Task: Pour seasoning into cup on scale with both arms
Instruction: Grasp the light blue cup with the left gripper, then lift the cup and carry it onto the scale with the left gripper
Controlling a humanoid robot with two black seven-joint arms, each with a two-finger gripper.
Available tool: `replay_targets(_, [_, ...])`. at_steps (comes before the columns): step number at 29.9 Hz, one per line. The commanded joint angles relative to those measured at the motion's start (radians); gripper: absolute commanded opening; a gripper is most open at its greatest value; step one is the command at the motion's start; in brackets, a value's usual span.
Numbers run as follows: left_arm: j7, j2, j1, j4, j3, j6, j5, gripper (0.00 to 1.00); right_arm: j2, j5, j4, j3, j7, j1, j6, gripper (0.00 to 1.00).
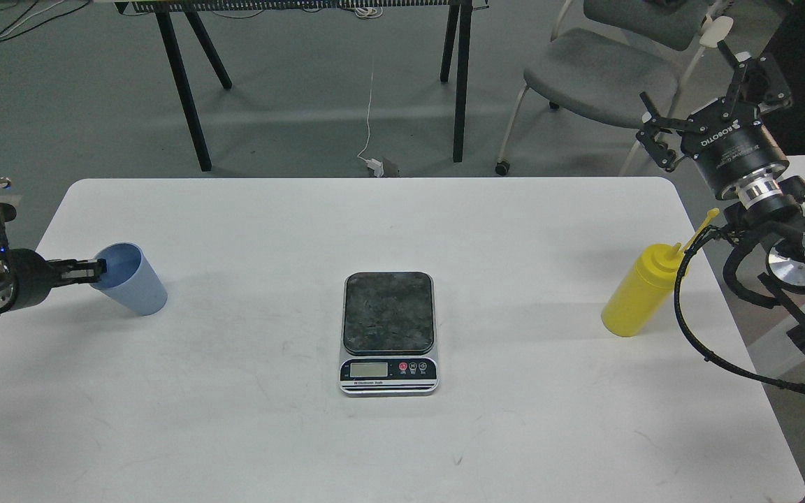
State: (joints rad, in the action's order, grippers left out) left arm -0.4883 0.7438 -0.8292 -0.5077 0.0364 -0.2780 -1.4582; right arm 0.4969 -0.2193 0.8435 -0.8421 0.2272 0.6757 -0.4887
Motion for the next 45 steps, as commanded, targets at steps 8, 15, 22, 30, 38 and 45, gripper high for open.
replay_targets(8, [0.0, 0.062, -0.145, -0.252, -0.001, -0.089, 0.019, 0.0, 0.0, 0.0, -0.004, -0.005, 0.0, -0.008, 0.0, 1.0])
replay_targets(15, [0.0, -0.021, -0.278, -0.262, -0.004, -0.155, -0.183, 0.0, 0.0, 0.0, -0.006, -0.008, 0.0, -0.01, 0.0, 1.0])
replay_targets(22, [0.0, -0.167, -0.383, -0.284, -0.007, -0.211, -0.251, 0.0, 0.0, 0.0, -0.007, -0.012, 0.0, -0.013, 0.0, 1.0])
replay_targets(30, [0.0, -0.233, -0.444, -0.382, -0.035, -0.211, -0.263, 0.0, 0.009, 0.0, -0.007, -0.014, 0.001, -0.015, 0.0, 1.0])
replay_targets(38, [0.0, -0.202, -0.443, -0.583, -0.04, -0.211, -0.321, 0.0, 0.005, 0.0, -0.011, -0.012, 0.001, -0.018, 0.0, 1.0])
replay_targets(45, [0.0, -0.241, -0.444, -0.586, -0.033, -0.211, -0.335, 0.0, 0.011, 0.0, -0.012, -0.012, 0.001, -0.025, 0.0, 1.0])
